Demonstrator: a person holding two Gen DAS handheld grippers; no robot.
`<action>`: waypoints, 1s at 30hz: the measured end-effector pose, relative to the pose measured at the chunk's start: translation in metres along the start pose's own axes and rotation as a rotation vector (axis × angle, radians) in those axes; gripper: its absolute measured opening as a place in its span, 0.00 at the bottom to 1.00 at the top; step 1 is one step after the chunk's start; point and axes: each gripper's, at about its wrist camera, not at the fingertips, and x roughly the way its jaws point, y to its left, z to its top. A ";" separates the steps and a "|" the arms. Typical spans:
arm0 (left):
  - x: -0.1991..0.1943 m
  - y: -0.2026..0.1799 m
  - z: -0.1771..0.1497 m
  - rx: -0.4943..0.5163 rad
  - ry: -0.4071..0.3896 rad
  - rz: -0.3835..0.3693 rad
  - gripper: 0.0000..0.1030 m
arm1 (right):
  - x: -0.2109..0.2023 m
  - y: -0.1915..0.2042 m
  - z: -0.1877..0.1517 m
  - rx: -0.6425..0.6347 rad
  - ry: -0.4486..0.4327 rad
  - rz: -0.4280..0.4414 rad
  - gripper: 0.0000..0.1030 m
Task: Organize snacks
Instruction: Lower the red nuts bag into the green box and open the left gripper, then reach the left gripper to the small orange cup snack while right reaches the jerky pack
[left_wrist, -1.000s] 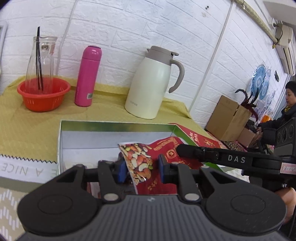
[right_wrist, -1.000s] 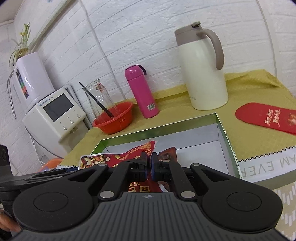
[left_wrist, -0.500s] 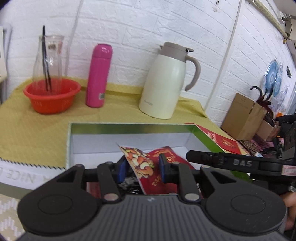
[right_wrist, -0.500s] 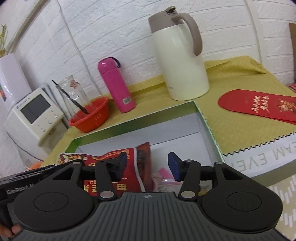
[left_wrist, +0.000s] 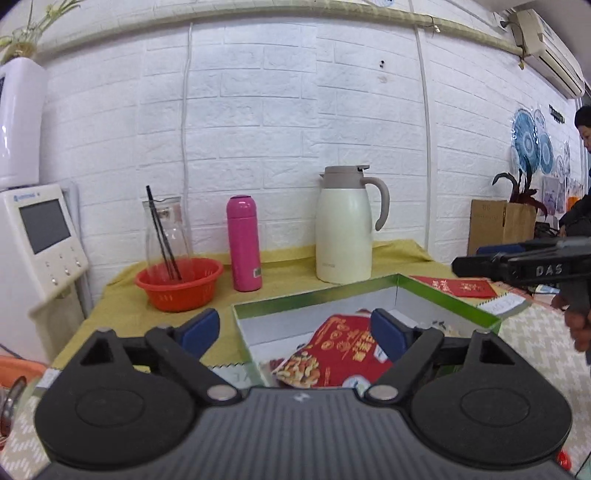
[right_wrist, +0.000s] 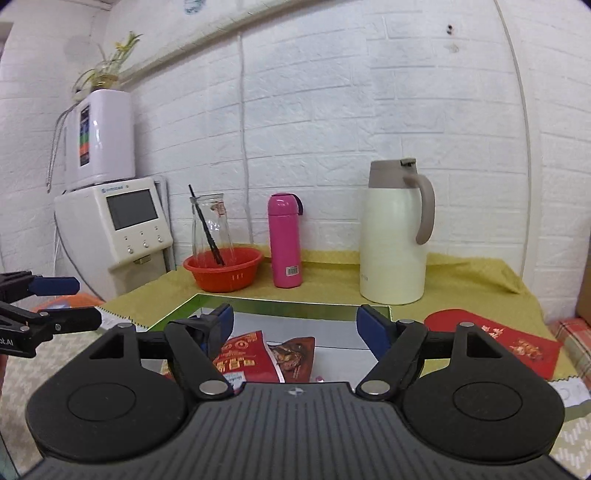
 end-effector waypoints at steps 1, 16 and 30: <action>-0.010 -0.001 -0.006 -0.002 0.010 0.025 0.82 | -0.012 0.001 -0.004 -0.013 -0.002 0.004 1.00; -0.028 -0.015 -0.077 -0.028 0.246 0.102 0.83 | -0.042 0.002 -0.066 0.093 0.207 -0.086 1.00; -0.017 -0.012 -0.089 -0.151 0.360 0.015 0.76 | -0.022 0.016 -0.070 0.055 0.231 -0.048 1.00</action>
